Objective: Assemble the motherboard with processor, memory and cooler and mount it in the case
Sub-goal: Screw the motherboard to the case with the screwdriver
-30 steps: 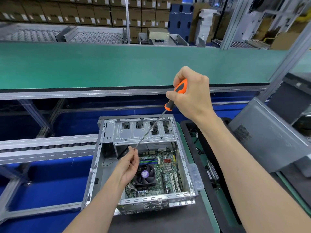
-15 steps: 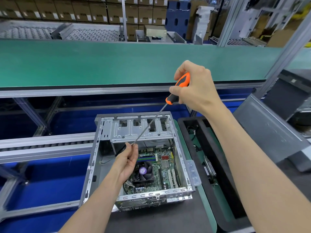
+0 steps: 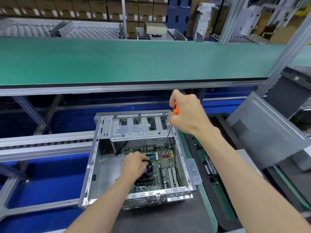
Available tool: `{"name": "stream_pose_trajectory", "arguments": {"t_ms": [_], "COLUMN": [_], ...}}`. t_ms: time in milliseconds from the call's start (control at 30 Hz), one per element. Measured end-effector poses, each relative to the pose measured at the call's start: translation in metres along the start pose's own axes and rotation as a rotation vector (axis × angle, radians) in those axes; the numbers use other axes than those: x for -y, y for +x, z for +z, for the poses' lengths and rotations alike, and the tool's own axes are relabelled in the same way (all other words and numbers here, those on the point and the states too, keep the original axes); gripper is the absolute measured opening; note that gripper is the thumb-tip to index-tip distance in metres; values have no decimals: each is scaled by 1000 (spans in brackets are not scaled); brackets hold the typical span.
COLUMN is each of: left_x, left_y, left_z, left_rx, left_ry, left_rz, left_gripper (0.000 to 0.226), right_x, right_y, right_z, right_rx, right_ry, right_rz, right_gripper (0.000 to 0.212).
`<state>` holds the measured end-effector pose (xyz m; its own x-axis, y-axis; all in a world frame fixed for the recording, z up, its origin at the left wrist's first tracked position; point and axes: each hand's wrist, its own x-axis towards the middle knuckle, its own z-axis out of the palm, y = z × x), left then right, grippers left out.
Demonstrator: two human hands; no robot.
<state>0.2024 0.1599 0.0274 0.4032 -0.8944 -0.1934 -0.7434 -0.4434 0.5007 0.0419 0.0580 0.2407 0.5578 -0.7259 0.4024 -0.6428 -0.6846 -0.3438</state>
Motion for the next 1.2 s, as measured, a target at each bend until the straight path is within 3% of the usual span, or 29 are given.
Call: {"name": "stream_pose_trajectory", "arguments": {"t_ms": [300,967,1200], "left_x": [-3,-2,-3], "left_y": [4,3,2], "left_z": [2,1,0], "left_rx": [51,36,39], "left_ry": [22,-43,-39], "left_rz": [-28,-43,-44], "left_gripper": [43,36,44], "right_x": [-5,-10,-9], "right_y": [-8,-1,4], "right_z": [25,33,36], "right_rx": [68,83,78], "right_ry": [-29,-29,-39], "right_rz": [12,26,19], "right_gripper": [22,23,23]}}
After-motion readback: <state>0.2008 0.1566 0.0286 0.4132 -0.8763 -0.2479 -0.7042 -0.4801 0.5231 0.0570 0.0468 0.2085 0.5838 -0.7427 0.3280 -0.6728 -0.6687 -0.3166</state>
